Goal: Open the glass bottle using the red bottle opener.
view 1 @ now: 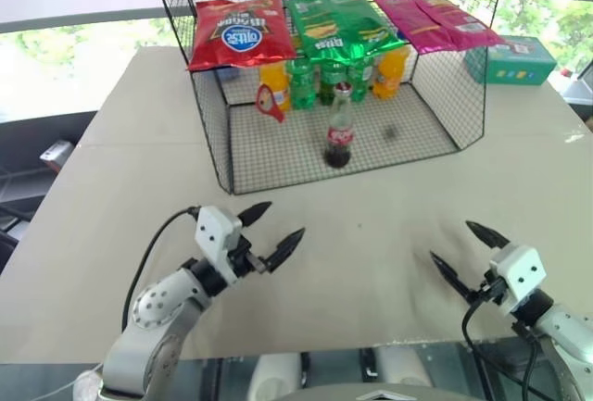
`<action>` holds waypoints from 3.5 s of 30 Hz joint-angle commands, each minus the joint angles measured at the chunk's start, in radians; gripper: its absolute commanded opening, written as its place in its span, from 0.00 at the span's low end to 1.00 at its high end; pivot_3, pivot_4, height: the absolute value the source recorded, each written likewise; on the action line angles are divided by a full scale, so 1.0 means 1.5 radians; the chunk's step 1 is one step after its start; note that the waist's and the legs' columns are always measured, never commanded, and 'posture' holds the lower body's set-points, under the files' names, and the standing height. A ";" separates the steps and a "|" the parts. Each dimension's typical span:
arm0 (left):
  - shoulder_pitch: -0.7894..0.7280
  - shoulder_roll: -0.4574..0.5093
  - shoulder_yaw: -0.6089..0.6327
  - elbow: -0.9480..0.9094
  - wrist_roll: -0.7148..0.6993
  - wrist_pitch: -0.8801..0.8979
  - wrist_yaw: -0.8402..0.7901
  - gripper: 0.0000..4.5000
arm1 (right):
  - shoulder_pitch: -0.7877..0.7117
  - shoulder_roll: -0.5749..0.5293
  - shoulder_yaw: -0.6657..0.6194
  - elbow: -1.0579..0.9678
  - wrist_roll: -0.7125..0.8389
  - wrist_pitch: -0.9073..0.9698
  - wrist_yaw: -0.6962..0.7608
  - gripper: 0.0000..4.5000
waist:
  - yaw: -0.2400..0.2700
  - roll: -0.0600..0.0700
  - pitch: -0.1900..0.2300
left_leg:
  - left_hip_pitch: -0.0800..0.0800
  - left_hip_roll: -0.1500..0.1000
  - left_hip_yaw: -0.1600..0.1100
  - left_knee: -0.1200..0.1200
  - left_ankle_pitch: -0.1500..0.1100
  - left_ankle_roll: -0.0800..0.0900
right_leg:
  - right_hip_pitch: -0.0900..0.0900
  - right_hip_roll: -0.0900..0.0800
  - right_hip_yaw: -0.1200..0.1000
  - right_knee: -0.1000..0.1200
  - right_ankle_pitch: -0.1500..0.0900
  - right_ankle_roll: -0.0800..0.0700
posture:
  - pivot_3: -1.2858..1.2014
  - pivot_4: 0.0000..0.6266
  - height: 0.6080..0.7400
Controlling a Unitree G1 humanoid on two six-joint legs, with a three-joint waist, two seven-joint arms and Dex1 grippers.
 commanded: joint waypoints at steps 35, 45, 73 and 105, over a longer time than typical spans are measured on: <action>-0.440 -0.104 0.029 0.236 0.143 0.086 0.291 1.00 | -0.179 0.051 0.103 -0.174 0.101 -0.026 0.038 0.98 | 0.011 -0.001 0.000 | 0.000 -0.002 -0.001 0.000 0.000 0.000 | 0.001 0.001 -0.001 0.001 0.001 0.001 | 0.52 0.24 1.00; -0.471 -0.124 0.025 0.246 0.185 0.096 0.341 1.00 | -0.166 0.054 0.102 -0.168 0.095 -0.036 0.040 0.98 | 0.011 -0.001 0.000 | 0.000 -0.002 -0.001 0.000 0.000 -0.001 | 0.001 0.001 -0.001 0.000 0.002 0.002 | 0.52 0.24 1.00; -0.517 -0.099 0.019 0.307 0.158 -0.010 0.190 0.01 | -0.152 0.067 0.108 -0.143 0.068 -0.046 0.027 1.00 | 0.012 -0.001 0.000 | 0.000 -0.002 -0.001 0.000 0.000 -0.001 | 0.001 0.001 -0.001 0.000 0.002 0.002 | 0.52 0.24 1.00; -0.336 0.021 0.208 0.101 -0.486 0.387 -0.079 0.01 | -0.363 0.020 0.119 -0.211 0.339 0.493 0.014 1.00 | -0.011 -0.002 0.001 | 0.000 0.001 -0.002 0.000 0.002 -0.003 | 0.000 0.001 -0.001 0.001 0.002 0.002 | 0.52 0.24 1.00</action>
